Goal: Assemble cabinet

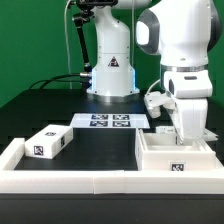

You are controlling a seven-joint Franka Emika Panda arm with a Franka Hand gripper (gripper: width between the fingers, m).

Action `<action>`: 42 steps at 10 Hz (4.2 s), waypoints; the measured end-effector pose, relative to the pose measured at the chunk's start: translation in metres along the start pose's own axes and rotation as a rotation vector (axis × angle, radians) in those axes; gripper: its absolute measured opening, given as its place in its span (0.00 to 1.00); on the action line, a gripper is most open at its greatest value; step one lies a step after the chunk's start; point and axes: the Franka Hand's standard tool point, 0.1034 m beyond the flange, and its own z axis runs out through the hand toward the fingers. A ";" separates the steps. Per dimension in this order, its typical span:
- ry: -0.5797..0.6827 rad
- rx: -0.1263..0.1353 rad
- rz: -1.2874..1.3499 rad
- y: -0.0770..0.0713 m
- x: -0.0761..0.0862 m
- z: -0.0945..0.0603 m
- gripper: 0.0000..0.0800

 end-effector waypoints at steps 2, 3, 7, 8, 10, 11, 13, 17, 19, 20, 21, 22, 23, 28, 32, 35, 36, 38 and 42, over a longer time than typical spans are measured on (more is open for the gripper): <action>-0.003 0.010 0.005 0.006 -0.001 0.000 0.05; -0.011 0.034 0.004 0.006 -0.001 0.000 0.05; -0.014 0.041 0.010 0.005 -0.002 0.000 0.16; -0.014 0.041 0.010 0.005 -0.002 0.001 0.16; -0.008 0.015 0.016 0.006 -0.006 -0.005 0.61; -0.006 0.002 0.022 0.003 -0.006 -0.009 0.61; -0.011 -0.015 0.027 -0.011 -0.008 -0.025 0.96; -0.019 -0.064 0.038 -0.059 -0.002 -0.065 1.00; -0.009 -0.063 0.009 -0.076 0.017 -0.062 1.00; -0.005 -0.052 -0.020 -0.085 0.026 -0.054 1.00; -0.006 -0.049 -0.013 -0.084 0.024 -0.054 1.00; -0.006 -0.048 -0.010 -0.084 0.023 -0.054 1.00; -0.006 -0.047 -0.010 -0.084 0.023 -0.053 1.00; 0.002 -0.025 -0.216 -0.116 0.057 -0.025 1.00; 0.003 -0.012 -0.206 -0.118 0.054 -0.019 1.00; 0.030 -0.002 -0.217 -0.124 0.058 -0.001 1.00; 0.037 0.007 -0.213 -0.127 0.057 0.006 1.00; 0.040 0.020 -0.197 -0.129 0.053 0.012 1.00; 0.040 0.019 -0.171 -0.129 0.054 0.012 0.49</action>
Offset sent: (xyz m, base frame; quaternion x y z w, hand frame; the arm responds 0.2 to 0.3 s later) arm 0.0220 0.0045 -0.0001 0.0080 0.0029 0.0174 0.9998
